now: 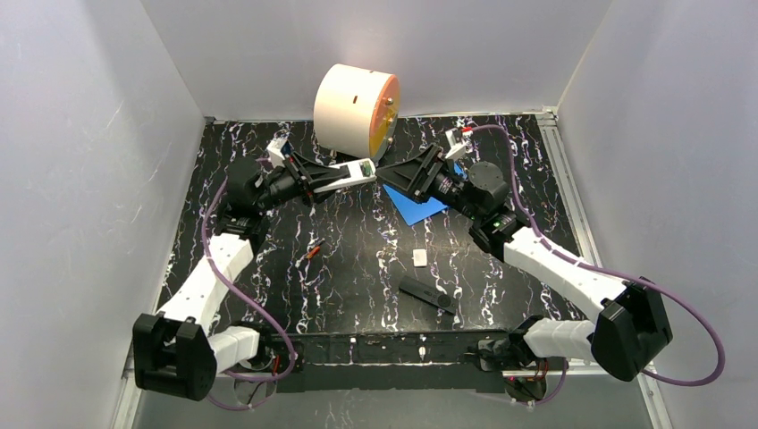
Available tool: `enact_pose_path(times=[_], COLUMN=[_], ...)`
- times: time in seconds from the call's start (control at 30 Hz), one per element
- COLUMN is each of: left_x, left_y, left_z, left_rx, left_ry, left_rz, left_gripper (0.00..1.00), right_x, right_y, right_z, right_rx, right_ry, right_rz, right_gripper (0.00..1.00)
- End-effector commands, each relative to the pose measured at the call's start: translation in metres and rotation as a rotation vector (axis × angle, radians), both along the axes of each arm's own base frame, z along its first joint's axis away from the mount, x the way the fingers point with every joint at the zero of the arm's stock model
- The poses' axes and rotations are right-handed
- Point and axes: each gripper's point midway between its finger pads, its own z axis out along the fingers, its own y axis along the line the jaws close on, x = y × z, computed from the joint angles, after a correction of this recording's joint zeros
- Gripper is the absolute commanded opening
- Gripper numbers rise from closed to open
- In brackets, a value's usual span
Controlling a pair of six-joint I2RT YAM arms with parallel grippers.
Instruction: Load the batteries into the remote control
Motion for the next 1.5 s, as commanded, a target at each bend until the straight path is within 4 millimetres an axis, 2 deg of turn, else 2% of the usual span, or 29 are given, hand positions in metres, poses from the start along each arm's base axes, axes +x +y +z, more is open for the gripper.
enact_pose_path(times=[0.0,0.13,0.33,0.63,0.9,1.47], left_x=[0.003,0.007,0.008,0.011,0.010,0.003], left_y=[0.009,0.012,0.015,0.017,0.016,0.015], left_z=[0.027,0.031,0.033,0.032,0.031,0.030], left_rx=[0.010,0.007,0.008,-0.016,-0.041,-0.081], left_ry=[-0.151,-0.162,-0.123,-0.079,-0.034,0.013], left_rz=[0.133,0.203,0.251,0.278,0.266,0.245], left_gripper=[0.00,0.00,0.00,0.00,0.00,0.00], right_x=[0.011,0.019,0.019,0.018,0.029,0.043], right_y=[-0.004,0.008,0.031,0.026,0.034,0.037], right_z=[0.032,0.031,0.047,0.051,0.054,0.037], right_rx=[0.096,0.097,0.115,0.158,0.184,0.193], right_ry=[-0.082,-0.066,-0.150,-0.155,-0.132,-0.052], right_rz=[-0.099,-0.143,-0.137,-0.184,-0.196,-0.236], right_gripper=[0.82,0.83,0.84,0.84,0.85,0.75])
